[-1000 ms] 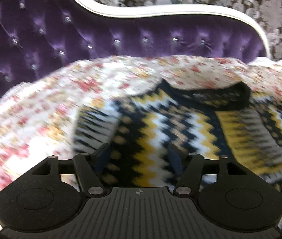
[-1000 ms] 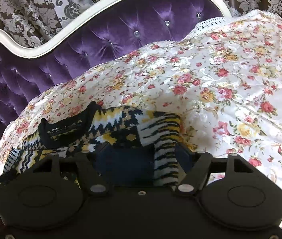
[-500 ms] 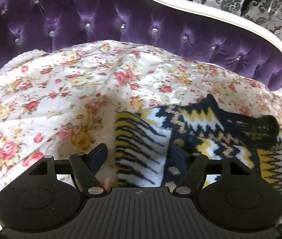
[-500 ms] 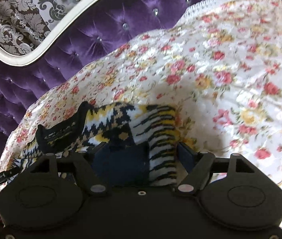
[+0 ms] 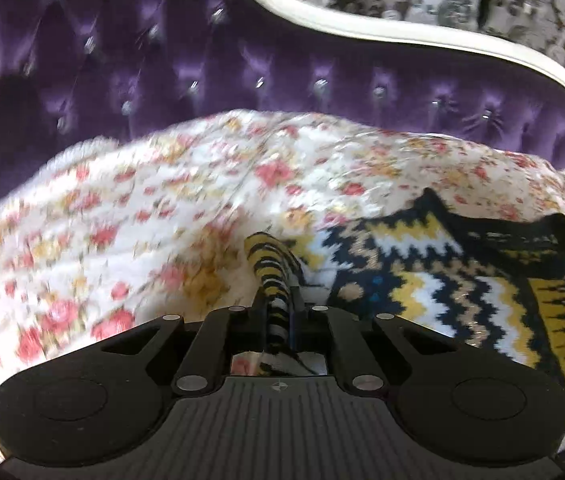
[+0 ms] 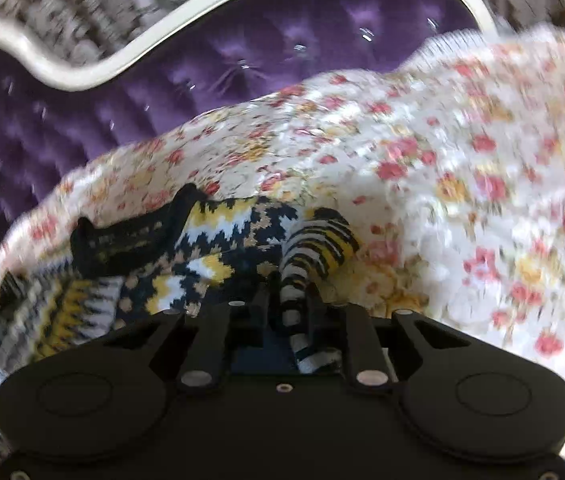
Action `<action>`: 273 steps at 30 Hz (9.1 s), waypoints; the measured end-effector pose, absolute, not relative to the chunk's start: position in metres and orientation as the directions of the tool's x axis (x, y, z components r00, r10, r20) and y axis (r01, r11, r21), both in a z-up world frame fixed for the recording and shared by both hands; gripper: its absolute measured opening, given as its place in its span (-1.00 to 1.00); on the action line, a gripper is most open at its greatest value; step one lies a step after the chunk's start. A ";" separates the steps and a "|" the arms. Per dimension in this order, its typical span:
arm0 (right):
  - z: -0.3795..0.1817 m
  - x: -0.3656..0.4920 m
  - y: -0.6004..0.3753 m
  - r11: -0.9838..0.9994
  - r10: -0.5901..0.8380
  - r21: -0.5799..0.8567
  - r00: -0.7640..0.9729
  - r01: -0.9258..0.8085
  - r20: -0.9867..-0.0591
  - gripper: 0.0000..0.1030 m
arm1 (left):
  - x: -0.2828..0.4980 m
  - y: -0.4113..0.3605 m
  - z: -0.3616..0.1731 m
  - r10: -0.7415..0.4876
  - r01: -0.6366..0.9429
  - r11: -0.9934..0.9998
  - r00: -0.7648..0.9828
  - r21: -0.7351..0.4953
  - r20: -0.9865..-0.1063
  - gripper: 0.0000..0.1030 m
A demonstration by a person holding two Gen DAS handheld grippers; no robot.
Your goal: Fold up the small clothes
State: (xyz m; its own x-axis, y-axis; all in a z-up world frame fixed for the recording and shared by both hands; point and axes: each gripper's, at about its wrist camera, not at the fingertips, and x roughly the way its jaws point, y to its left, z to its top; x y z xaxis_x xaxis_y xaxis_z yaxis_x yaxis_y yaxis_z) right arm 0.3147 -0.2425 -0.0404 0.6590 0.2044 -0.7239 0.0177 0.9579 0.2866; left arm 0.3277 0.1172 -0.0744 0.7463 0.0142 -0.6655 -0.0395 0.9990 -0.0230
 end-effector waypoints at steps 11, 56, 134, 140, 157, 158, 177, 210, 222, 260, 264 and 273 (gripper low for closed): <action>-0.033 0.306 -0.255 0.961 0.129 0.265 0.717 0.080 -0.685 0.84 | 0.314 0.139 -0.070 -0.030 -0.094 0.984 0.749 -0.151 -0.662 0.47; 0.004 -0.015 -0.186 0.791 0.594 0.566 0.512 -0.233 -0.620 0.99 | -0.027 0.076 -0.033 -0.192 0.111 0.980 0.733 -0.164 -0.653 0.82; -0.006 -0.012 -0.224 0.707 0.607 0.694 0.617 -0.132 -0.501 -0.73 | -0.013 0.106 -0.040 -0.386 0.082 0.864 0.741 -0.496 -0.549 -0.85; 0.013 0.009 -0.232 0.671 0.620 0.724 0.657 -0.161 -0.429 -0.72 | 0.006 0.108 -0.008 -0.411 0.133 0.843 0.784 -0.521 -0.465 -0.86; 0.065 0.135 -0.249 0.642 0.601 0.732 0.743 -0.230 -0.294 -0.72 | 0.128 0.107 0.051 -0.410 0.214 0.838 0.854 -0.502 -0.320 -0.86; 0.066 0.148 -0.249 0.647 0.595 0.727 0.750 -0.232 -0.290 -0.72 | 0.140 0.107 0.052 -0.402 0.211 0.840 0.860 -0.499 -0.314 -0.86; -0.035 0.317 -0.243 0.753 0.471 0.656 0.741 -0.055 -0.478 -0.72 | 0.313 0.093 -0.031 -0.274 0.027 0.889 0.832 -0.458 -0.483 -0.88; -0.020 0.330 -0.260 0.791 0.375 0.612 0.804 -0.018 -0.461 1.00 | 0.320 0.064 -0.012 -0.246 0.071 0.954 0.745 -0.293 -0.620 0.78; -0.015 0.322 -0.271 0.817 0.357 0.577 0.777 0.010 -0.519 1.00 | 0.255 -0.004 -0.008 -0.183 0.160 0.982 0.714 -0.097 -0.676 0.88; -0.029 0.318 -0.240 0.897 0.393 0.432 0.615 -0.093 -0.683 1.00 | 0.294 -0.025 -0.091 -0.003 0.089 0.994 0.643 0.071 -0.766 1.00; -0.031 0.320 -0.257 0.843 0.453 0.535 0.612 -0.057 -0.649 1.00 | 0.295 -0.025 -0.091 -0.002 0.088 0.994 0.640 0.070 -0.769 1.00; -0.038 0.321 -0.288 0.688 0.599 0.725 0.583 -0.024 -0.549 0.82 | 0.295 -0.025 -0.091 -0.003 0.088 0.994 0.640 0.070 -0.769 1.00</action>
State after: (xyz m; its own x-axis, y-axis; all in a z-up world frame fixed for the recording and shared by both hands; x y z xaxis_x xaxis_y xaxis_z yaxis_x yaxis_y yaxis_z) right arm 0.3205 -0.2877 -0.0378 0.5833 0.5988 -0.5488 -0.0240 0.6881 0.7252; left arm 0.2948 -0.0252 -0.0905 0.6398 -0.0026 -0.7685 0.0881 0.9936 0.0701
